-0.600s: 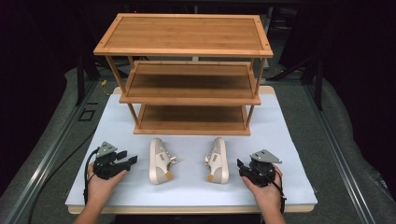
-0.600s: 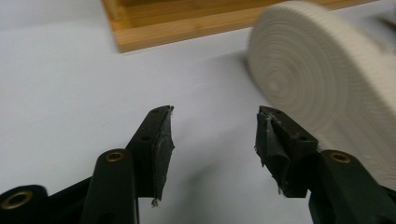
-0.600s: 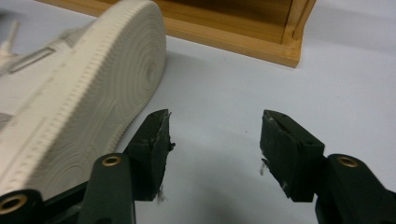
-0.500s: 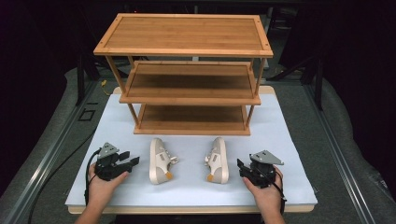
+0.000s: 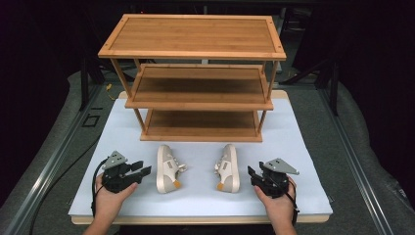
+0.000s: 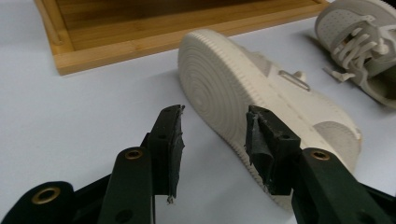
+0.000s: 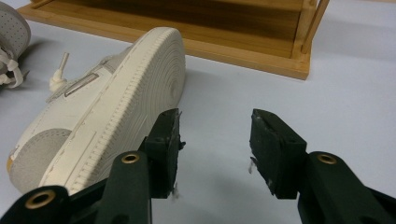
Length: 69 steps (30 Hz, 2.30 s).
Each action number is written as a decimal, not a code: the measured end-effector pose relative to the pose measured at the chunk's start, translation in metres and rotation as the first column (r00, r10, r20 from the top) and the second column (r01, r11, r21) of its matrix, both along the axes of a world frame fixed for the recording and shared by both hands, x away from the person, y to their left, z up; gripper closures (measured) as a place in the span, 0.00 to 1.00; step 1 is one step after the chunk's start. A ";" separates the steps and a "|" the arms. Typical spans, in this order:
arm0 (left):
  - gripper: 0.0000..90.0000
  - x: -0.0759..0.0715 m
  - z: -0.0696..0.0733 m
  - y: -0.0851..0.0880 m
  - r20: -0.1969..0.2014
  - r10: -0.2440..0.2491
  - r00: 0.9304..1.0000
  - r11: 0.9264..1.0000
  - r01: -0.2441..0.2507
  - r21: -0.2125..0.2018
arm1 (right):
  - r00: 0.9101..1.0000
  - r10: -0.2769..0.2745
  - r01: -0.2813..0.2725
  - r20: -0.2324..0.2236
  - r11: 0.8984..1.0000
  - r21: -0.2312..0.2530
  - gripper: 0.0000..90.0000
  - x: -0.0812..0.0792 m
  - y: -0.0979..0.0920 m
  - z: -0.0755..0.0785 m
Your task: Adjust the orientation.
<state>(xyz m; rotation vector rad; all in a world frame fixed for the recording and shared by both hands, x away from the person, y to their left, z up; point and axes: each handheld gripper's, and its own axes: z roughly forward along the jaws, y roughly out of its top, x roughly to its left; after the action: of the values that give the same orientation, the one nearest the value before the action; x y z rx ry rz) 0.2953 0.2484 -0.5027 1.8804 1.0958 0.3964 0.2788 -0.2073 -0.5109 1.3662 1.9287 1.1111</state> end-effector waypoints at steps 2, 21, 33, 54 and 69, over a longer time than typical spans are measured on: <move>0.63 -0.001 0.002 -0.002 0.001 -0.010 1.000 1.000 0.010 -0.019 | 1.000 -0.001 0.001 -0.008 1.000 -0.001 0.58 0.001 0.000 -0.001; 0.81 -0.001 0.008 -0.026 0.002 -0.077 0.997 0.997 0.077 -0.007 | 1.000 -0.006 0.006 -0.013 1.000 0.009 0.63 0.002 -0.002 -0.003; 0.82 0.001 0.006 -0.033 0.010 -0.095 0.995 0.994 0.095 0.049 | 1.000 -0.016 0.017 -0.016 1.000 0.021 0.63 0.002 -0.005 -0.003; 0.85 -0.005 0.004 -0.013 -0.013 -0.046 0.999 0.998 0.046 0.042 | 1.000 -0.021 0.021 0.000 0.999 0.033 0.65 0.000 -0.007 -0.001; 0.88 -0.003 -0.015 0.022 -0.133 0.057 0.990 0.998 -0.055 0.020 | 0.999 0.044 -0.044 0.008 0.999 0.016 0.85 -0.002 0.004 0.003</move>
<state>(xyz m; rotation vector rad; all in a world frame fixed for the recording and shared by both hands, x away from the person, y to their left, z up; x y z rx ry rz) 0.2921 0.2705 -0.5180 1.9162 1.2392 0.3158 0.2765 -0.2035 -0.5082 1.3324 1.9568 1.1534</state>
